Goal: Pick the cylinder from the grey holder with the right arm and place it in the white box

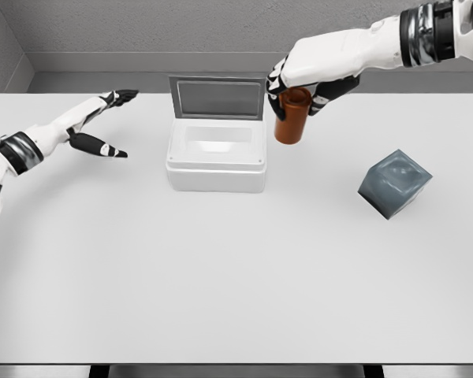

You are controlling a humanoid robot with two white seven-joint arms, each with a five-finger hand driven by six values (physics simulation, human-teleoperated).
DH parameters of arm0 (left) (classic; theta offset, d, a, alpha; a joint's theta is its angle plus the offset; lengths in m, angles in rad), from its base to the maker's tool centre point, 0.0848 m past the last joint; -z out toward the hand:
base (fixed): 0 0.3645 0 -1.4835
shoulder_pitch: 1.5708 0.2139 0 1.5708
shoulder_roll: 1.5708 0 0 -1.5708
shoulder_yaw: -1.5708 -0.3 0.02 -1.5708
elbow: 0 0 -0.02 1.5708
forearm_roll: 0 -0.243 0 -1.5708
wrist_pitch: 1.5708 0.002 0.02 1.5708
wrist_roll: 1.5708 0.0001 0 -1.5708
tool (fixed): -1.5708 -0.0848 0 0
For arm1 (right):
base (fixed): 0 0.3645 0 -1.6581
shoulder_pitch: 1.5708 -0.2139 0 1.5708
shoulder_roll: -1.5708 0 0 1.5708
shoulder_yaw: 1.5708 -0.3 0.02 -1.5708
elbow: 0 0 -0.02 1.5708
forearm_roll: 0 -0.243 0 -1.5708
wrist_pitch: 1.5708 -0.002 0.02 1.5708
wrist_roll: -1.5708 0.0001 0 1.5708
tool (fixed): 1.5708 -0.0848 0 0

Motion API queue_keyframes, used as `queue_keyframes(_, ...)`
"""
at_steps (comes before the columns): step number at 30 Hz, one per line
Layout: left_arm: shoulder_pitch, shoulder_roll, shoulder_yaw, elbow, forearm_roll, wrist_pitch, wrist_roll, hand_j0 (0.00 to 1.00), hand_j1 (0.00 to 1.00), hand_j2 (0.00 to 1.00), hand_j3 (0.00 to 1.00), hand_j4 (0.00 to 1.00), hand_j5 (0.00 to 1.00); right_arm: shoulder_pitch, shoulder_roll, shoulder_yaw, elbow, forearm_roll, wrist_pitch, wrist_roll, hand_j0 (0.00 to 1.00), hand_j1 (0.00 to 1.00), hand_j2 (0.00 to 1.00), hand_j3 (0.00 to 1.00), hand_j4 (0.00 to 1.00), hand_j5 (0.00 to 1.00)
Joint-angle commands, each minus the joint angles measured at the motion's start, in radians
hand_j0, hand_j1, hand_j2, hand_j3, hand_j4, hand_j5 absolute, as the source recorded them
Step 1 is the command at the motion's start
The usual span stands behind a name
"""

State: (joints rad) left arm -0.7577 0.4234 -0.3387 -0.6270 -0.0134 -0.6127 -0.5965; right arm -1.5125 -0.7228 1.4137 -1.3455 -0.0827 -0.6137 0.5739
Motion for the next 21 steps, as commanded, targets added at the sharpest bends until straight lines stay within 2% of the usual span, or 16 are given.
queue_keyframes(1,-0.005,-0.017,0.003,0.056,0.007,0.002,0.000,1.00,1.00,1.00,1.00,1.00,1.00,0.002,0.019,-0.001,0.000,-0.005,0.003,0.000,0.40,0.40,0.40,0.40,0.40,0.40)
queue_keyframes(3,-0.015,-0.022,0.015,0.078,0.007,0.002,0.000,1.00,1.00,1.00,1.00,1.00,1.00,0.003,0.029,-0.001,0.000,-0.005,0.003,0.001,0.40,0.40,0.40,0.40,0.40,0.40)
queue_keyframes(4,-0.017,-0.026,0.049,0.084,0.006,0.002,0.000,1.00,1.00,1.00,1.00,1.00,1.00,0.005,0.039,0.001,0.003,-0.005,0.003,0.001,0.40,0.40,0.40,0.40,0.40,0.40)
queue_keyframes(6,-0.026,-0.043,0.050,0.122,0.006,0.002,0.000,1.00,1.00,1.00,1.00,1.00,1.00,0.005,0.043,0.001,0.005,-0.005,0.003,0.001,0.40,0.40,0.40,0.40,0.40,0.40)
queue_keyframes(9,-0.043,-0.049,0.050,0.136,0.006,0.002,0.000,1.00,1.00,1.00,1.00,1.00,1.00,0.006,0.057,0.001,0.016,-0.005,0.003,0.001,0.40,0.40,0.40,0.40,0.40,0.40)
queue_keyframes(12,-0.052,-0.058,0.050,0.142,0.004,0.002,0.000,1.00,1.00,1.00,1.00,1.00,1.00,0.008,0.071,0.001,0.042,-0.005,0.003,0.003,0.40,0.40,0.40,0.40,0.40,0.40)
queue_keyframes(21,-0.097,-0.100,0.049,0.230,-0.007,0.002,-0.014,1.00,1.00,1.00,1.00,1.00,1.00,0.021,0.131,0.007,0.137,-0.003,0.003,0.011,0.40,0.40,0.40,0.40,0.40,0.40)
